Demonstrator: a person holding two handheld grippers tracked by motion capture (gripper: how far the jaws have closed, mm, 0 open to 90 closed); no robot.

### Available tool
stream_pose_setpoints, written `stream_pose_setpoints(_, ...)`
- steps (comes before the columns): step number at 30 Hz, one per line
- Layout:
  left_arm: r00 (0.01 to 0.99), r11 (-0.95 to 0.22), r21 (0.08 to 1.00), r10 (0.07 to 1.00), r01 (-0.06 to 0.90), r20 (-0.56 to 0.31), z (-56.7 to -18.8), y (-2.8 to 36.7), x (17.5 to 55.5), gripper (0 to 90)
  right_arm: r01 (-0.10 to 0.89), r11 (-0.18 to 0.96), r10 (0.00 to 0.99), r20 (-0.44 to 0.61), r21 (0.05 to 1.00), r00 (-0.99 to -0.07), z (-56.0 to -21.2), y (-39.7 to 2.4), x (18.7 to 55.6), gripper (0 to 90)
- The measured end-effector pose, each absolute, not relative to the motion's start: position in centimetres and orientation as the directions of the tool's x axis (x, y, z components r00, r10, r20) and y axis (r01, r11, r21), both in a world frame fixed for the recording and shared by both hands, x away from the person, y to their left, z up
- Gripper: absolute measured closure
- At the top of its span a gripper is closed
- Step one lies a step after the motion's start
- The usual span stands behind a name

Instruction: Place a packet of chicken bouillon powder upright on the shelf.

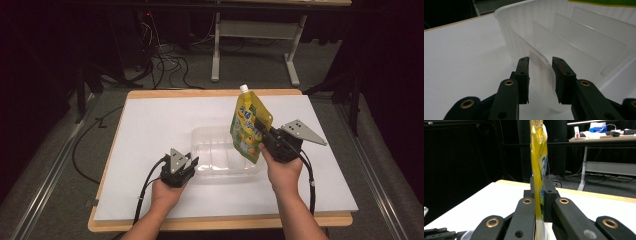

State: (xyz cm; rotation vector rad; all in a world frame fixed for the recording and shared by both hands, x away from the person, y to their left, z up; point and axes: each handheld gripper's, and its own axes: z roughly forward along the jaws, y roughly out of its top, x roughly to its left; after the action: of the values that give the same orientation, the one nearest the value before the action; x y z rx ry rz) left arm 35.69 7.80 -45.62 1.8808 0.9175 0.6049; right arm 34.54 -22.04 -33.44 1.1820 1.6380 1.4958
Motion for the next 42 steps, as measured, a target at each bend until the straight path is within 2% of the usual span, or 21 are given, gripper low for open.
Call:
stream_pose_setpoints(24, 0.616, -0.317, 0.891, 0.786, 0.326, 0.054, -45.7, 7.2, 35.2, 66.4, 0.222, -0.033, 0.927, 0.113, 0.975, -0.358, -35.2, -20.7, 35.5, 90.0)
stream_pose_setpoints(42, 0.616, -0.318, 0.89, 0.786, 0.325, 0.056, -45.7, 7.2, 35.2, 66.4, 0.213, -0.048, 0.923, 0.125, 0.976, -0.365, -35.3, -20.1, 35.3, 90.0)
